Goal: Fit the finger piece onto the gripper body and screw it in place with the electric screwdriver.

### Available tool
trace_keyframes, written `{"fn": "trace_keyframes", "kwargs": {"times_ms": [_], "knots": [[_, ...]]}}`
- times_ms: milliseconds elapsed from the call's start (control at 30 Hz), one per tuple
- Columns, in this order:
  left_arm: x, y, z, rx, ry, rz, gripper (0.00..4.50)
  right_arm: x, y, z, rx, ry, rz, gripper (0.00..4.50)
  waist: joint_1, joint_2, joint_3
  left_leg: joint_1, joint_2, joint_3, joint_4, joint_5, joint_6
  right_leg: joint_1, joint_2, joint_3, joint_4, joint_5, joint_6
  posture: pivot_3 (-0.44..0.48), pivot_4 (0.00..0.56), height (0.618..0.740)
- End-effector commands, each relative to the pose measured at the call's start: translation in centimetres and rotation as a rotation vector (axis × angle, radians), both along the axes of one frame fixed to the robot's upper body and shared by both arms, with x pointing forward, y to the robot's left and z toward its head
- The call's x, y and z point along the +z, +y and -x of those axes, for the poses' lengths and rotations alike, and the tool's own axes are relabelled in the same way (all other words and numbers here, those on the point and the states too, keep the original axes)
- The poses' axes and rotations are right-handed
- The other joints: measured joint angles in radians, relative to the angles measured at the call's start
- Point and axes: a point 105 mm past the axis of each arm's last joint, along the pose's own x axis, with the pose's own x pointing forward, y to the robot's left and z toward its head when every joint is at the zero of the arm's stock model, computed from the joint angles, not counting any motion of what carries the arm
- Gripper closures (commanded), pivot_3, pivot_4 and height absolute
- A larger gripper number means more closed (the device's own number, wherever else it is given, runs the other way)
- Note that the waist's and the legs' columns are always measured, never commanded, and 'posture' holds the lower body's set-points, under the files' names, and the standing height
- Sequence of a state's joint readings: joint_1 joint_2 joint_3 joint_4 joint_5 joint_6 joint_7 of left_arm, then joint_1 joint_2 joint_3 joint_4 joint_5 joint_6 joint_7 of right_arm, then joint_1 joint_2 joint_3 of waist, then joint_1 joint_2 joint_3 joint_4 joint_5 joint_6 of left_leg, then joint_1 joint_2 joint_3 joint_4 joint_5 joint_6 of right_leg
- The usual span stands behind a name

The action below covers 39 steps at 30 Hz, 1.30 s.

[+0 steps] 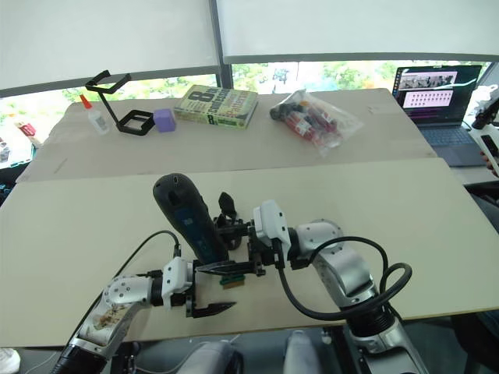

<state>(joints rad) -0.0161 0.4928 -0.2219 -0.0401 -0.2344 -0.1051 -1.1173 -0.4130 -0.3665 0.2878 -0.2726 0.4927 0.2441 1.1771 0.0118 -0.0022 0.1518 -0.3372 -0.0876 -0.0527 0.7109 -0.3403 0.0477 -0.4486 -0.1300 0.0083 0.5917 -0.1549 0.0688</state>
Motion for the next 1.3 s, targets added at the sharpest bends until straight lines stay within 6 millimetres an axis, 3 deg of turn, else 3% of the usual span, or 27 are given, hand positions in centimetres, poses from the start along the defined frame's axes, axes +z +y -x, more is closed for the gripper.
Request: {"fn": "trace_keyframes", "kwargs": {"times_ms": [33, 333, 933, 1300], "knots": [[-2.1, -0.2, 1.0, -0.004, 0.092, -0.029, 0.04, 1.6, -0.1, 0.6, 0.027, -0.045, -0.069, 2.52, 0.0, 0.0, 0.0, 0.0, 0.0, 0.0, 0.0, 0.0, 0.0, 0.0, 0.0, 0.0, 0.0, 0.0, 0.0, 0.0, 0.15, 0.74], [-0.8, -0.7, 1.3, -0.011, 0.083, -0.021, 0.04, 1.3, -0.3, 0.2, 0.02, -0.028, -0.051, 2.52, -0.003, 0.0, 0.0, -0.001, 0.0, 0.0, 0.0, 0.0, 0.0, -0.001, 0.0, 0.0, 0.0, 0.0, 0.0, 0.0, 0.15, 0.74], [-0.7, -0.7, 1.1, -0.004, 0.089, -0.022, 0.04, 1.2, -0.4, 0.2, 0.028, 0.012, -0.051, 2.52, -0.003, 0.0, 0.0, -0.001, 0.0, 0.0, -0.001, 0.0, 0.0, -0.002, 0.0, 0.0, 0.0, 0.0, 0.0, 0.0, 0.15, 0.74], [-0.5, -0.8, 1.2, -0.006, 0.089, -0.019, 0.04, 2.7, -0.5, 0.0, 0.025, -0.036, -0.118, 2.52, -0.003, 0.0, 0.0, -0.001, 0.0, 0.0, -0.001, 0.0, 0.0, -0.002, 0.0, 0.0, 0.0, 0.0, 0.0, 0.0, 0.15, 0.74]]}}
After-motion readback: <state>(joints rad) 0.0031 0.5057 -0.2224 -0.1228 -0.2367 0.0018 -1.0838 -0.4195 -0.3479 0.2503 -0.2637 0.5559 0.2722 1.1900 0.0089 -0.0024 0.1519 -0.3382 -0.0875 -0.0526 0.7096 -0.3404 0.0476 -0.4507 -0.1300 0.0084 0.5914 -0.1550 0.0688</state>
